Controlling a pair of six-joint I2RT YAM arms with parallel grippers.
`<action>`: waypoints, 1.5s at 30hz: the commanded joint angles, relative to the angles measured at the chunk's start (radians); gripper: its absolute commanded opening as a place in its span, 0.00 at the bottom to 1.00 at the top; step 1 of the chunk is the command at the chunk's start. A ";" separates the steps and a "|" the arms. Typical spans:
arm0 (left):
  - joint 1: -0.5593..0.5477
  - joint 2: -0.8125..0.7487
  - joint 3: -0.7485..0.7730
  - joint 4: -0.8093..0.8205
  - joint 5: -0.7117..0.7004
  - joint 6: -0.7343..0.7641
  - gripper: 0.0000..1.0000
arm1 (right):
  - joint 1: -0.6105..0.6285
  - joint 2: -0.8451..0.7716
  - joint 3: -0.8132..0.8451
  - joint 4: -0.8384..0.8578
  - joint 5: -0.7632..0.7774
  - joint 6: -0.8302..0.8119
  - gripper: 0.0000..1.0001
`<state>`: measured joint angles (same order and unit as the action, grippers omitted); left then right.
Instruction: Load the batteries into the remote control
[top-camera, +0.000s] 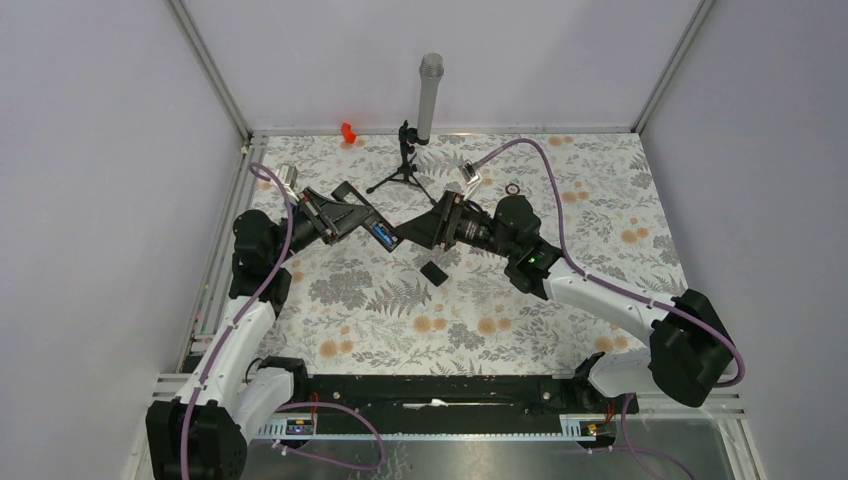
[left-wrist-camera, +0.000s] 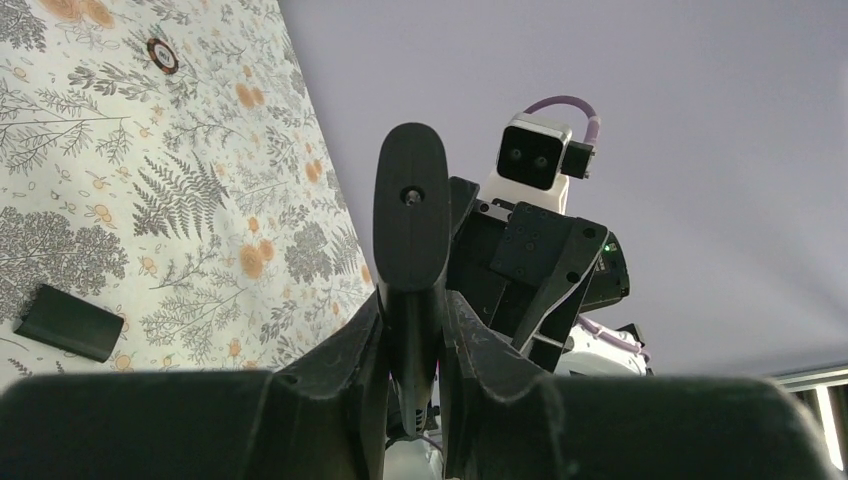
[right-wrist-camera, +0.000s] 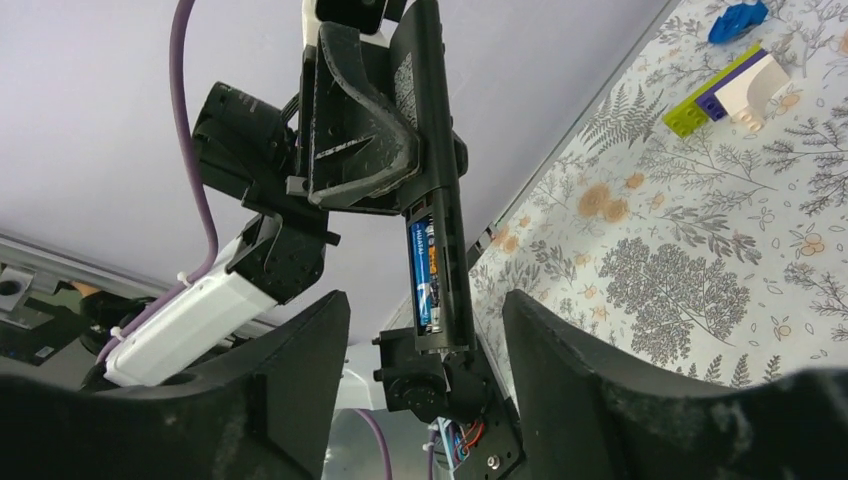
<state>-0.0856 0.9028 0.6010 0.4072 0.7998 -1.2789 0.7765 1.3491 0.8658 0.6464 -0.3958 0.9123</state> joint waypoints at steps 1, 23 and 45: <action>0.000 -0.018 0.050 0.031 0.030 0.036 0.00 | -0.002 0.007 0.013 0.023 -0.081 -0.052 0.61; 0.016 -0.030 0.097 -0.241 -0.079 0.211 0.00 | -0.015 -0.052 0.069 -0.290 0.081 -0.307 0.89; 0.049 -0.202 0.164 -0.708 -0.543 0.403 0.00 | 0.065 0.456 0.323 -0.996 0.458 -0.867 0.89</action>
<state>-0.0425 0.6827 0.7422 -0.3286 0.2531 -0.8875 0.7971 1.7672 1.1057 -0.2821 -0.0319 0.1150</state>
